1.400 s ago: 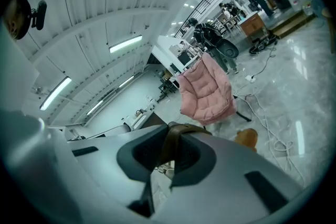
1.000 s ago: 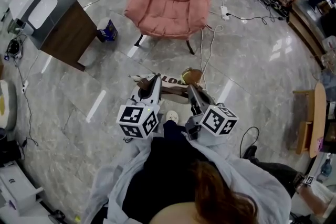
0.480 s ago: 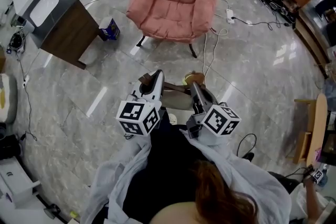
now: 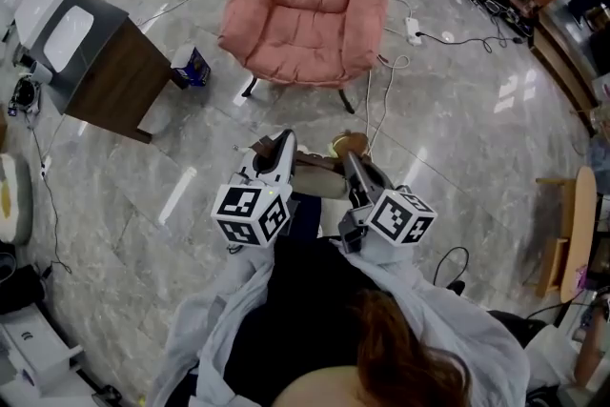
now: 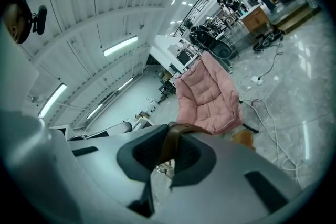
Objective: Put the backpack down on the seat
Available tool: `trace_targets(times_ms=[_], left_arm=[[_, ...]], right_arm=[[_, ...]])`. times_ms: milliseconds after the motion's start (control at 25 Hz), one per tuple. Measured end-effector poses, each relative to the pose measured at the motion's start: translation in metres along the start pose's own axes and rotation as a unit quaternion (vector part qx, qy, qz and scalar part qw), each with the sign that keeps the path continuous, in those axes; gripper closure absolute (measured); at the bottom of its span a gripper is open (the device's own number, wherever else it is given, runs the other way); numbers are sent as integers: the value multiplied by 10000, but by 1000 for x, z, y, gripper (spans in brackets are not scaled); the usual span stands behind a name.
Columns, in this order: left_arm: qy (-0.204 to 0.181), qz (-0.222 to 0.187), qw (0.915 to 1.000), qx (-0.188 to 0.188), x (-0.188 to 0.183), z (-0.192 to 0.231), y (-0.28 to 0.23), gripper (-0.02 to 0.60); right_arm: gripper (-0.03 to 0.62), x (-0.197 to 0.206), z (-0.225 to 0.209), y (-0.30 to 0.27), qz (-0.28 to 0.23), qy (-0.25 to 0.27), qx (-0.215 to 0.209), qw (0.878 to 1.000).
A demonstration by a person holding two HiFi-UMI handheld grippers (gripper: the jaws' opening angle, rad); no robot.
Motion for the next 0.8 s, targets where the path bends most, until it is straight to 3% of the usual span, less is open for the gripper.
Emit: trace_targets(times_ms=[800], left_arm=[[-6,195,9995,257,-86,31,-174,568]], right_arm=[[562,-117,-51,-135,-174,-84,253,9995]])
Point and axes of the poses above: the fingertips, and each gripper's own axes: y backward along the fingers, z to its left, x out of its underside, the point moved 7 cm from there along y, backward along the fingers, and after that the axes turned 15 degrees about -x, right-handed, at the moved point
